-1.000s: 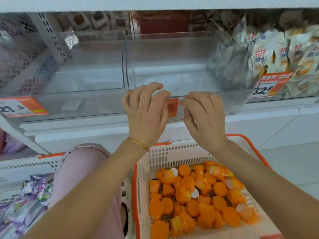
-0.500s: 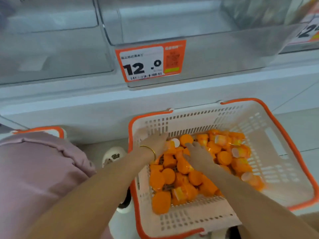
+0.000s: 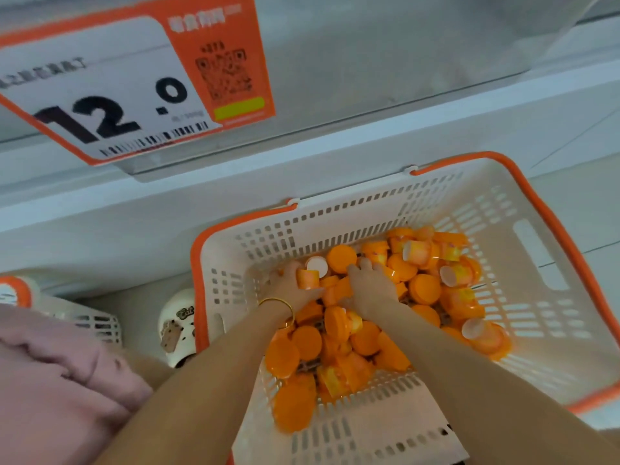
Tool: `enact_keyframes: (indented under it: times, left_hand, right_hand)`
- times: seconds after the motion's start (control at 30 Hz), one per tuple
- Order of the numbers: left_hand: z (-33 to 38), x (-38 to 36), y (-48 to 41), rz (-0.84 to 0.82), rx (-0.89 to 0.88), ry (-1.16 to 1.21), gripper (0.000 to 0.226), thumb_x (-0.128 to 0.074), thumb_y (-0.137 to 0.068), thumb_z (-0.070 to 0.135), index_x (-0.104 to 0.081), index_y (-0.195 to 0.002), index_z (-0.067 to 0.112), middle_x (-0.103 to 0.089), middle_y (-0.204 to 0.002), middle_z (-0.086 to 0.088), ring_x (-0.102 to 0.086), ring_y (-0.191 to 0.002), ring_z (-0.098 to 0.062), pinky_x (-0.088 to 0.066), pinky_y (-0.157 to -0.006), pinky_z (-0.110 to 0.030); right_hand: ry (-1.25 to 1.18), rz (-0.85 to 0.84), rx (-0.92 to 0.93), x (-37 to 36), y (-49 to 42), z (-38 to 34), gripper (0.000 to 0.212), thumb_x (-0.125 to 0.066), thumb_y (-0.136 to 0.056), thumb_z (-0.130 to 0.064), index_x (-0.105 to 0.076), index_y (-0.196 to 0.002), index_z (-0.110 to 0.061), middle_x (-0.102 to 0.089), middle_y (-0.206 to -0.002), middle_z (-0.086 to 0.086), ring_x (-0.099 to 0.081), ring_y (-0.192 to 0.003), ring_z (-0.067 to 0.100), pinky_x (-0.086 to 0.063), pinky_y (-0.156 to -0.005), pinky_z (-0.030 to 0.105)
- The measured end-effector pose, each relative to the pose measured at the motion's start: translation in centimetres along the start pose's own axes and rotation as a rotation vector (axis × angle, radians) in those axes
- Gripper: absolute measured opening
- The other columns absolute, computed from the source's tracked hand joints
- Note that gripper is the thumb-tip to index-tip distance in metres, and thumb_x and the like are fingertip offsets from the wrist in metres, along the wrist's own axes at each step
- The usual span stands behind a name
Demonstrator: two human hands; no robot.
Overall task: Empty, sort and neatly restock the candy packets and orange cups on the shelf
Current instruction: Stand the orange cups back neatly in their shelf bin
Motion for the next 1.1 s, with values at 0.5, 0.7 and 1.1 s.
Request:
enact_keyframes:
  times: [0.5, 0.7, 1.1]
  left_hand:
    - [0.6, 0.2, -1.7, -0.073, 0.045, 0.222, 0.078, -0.083, -0.063, 0.030, -0.041, -0.129, 0.029, -0.040, -0.132, -0.006, -0.044, -0.116, -0.027, -0.048, -0.094, -0.046]
    - [-0.1, 0.1, -0.5, -0.023, -0.078, 0.213, 0.071, -0.077, -0.071, 0.016, -0.042, -0.133, 0.022, -0.042, -0.130, -0.007, -0.044, -0.103, -0.018, -0.042, -0.077, -0.030]
    - [-1.4, 1.5, 2.2, 0.031, -0.126, 0.262, 0.074, -0.078, -0.069, 0.019, -0.042, -0.132, 0.027, -0.041, -0.134, -0.006, -0.045, -0.115, -0.024, -0.045, -0.087, -0.034]
  right_hand:
    - [-0.650, 0.027, 0.005, -0.8, 1.4, 2.2, 0.061, -0.067, -0.084, -0.031, -0.043, -0.137, -0.013, -0.056, -0.122, 0.007, -0.056, -0.104, 0.021, -0.048, -0.077, 0.031]
    - [-0.599, 0.059, 0.049, -1.0, 2.9, 3.3, 0.056, -0.064, -0.083, -0.032, -0.046, -0.135, -0.023, -0.050, -0.126, 0.004, -0.054, -0.105, 0.022, -0.048, -0.080, 0.033]
    - [0.048, -0.038, 0.156, -4.2, 4.2, 0.0, 0.084, -0.059, -0.072, -0.071, -0.028, -0.142, -0.038, -0.018, -0.154, 0.006, -0.019, -0.138, 0.036, -0.040, -0.099, 0.049]
Point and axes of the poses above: each hand's wrist, its own y-axis away from the middle knuckle, its own x-axis out of the back of the hand, z = x × y, the point moved 1 cm from there along -y, towards the middle knuckle
